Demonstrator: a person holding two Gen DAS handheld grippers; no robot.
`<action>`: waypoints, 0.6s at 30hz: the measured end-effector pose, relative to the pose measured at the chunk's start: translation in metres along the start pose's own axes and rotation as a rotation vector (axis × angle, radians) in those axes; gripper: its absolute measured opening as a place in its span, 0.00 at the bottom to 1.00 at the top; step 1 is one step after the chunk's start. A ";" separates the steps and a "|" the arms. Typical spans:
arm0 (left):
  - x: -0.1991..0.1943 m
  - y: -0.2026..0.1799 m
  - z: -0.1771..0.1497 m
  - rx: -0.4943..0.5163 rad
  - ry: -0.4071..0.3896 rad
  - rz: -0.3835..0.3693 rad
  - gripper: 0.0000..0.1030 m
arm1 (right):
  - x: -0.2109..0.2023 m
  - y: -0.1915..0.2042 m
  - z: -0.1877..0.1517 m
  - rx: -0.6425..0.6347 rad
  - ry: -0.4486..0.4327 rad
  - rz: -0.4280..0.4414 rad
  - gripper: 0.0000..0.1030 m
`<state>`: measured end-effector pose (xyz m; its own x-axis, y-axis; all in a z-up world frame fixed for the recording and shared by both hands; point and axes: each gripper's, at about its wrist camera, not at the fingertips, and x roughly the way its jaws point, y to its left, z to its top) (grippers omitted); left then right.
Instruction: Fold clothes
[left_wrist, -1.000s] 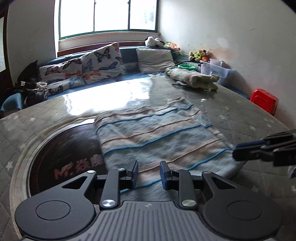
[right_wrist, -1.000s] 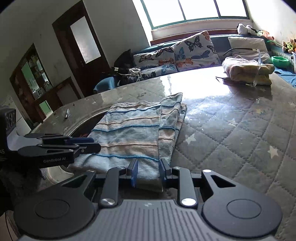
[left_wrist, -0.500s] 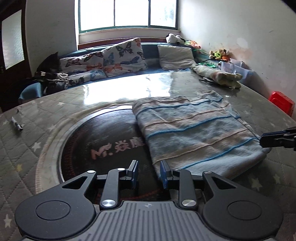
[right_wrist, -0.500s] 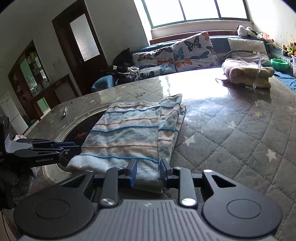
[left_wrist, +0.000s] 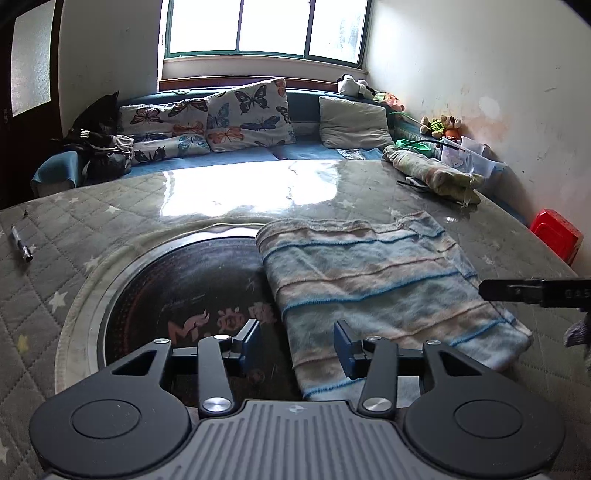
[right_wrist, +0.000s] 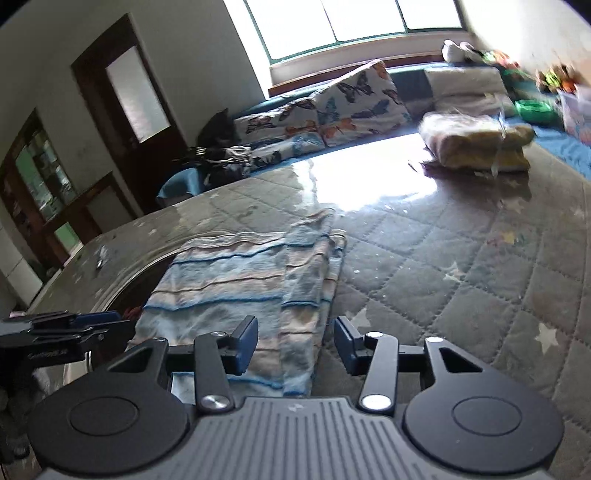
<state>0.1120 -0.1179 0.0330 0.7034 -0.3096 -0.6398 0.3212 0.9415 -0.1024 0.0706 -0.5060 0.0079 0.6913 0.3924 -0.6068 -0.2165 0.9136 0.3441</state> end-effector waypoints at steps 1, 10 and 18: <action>0.002 0.001 0.001 -0.006 0.004 -0.001 0.47 | 0.003 -0.002 0.000 0.011 0.005 0.001 0.45; 0.017 0.006 0.006 -0.069 0.041 -0.027 0.48 | 0.022 -0.007 0.001 0.050 0.023 0.009 0.46; 0.023 0.006 0.007 -0.084 0.052 -0.046 0.42 | 0.030 -0.001 0.001 0.063 0.020 0.021 0.31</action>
<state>0.1349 -0.1207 0.0230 0.6546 -0.3470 -0.6716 0.2960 0.9351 -0.1947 0.0920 -0.4951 -0.0098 0.6731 0.4141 -0.6127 -0.1864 0.8968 0.4013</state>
